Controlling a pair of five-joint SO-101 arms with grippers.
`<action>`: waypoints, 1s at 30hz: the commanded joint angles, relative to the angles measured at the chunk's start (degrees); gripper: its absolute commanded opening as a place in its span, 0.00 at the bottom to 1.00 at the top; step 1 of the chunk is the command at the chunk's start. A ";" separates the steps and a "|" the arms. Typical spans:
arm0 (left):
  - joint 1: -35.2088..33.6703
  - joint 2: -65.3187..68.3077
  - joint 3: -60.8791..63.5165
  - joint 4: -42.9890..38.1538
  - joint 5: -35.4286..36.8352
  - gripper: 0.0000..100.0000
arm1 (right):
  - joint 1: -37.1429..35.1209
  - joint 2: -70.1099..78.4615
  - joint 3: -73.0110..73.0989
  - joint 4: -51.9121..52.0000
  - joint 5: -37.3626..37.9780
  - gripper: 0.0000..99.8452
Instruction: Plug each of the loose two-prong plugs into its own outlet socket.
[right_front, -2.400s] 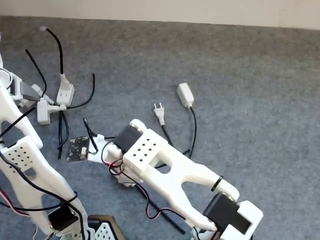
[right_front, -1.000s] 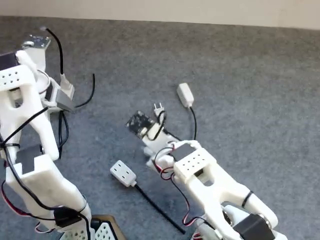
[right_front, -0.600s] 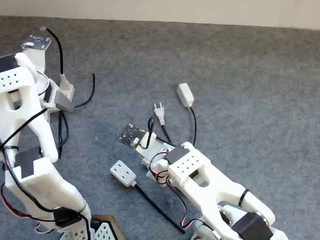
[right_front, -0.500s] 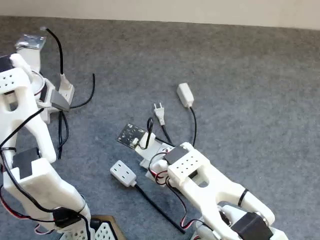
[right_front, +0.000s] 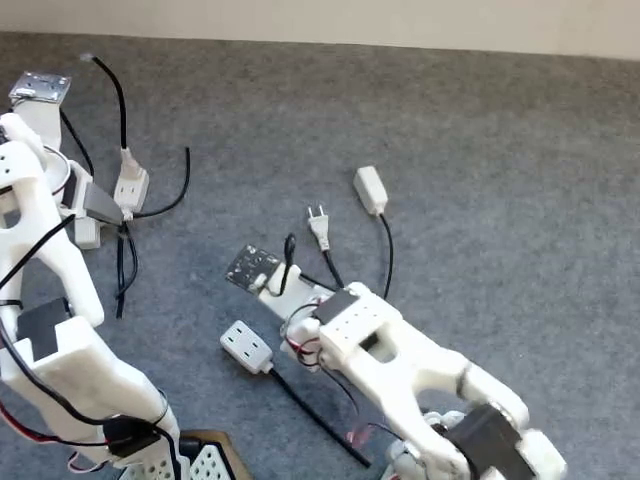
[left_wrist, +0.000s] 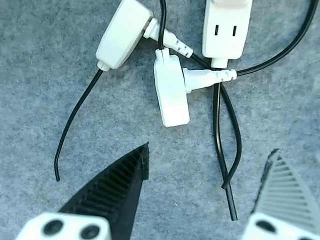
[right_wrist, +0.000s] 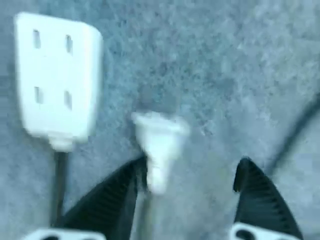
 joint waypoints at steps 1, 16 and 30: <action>-0.66 -2.68 0.04 -0.79 -0.53 0.36 | -1.01 2.86 -6.73 4.44 -3.60 0.27; -1.54 -2.95 0.04 -0.79 -0.53 0.36 | -2.95 3.47 -13.14 12.88 -14.42 0.13; -2.51 -3.03 0.04 -0.35 -0.53 0.36 | -3.56 3.56 -13.05 16.31 -14.07 0.12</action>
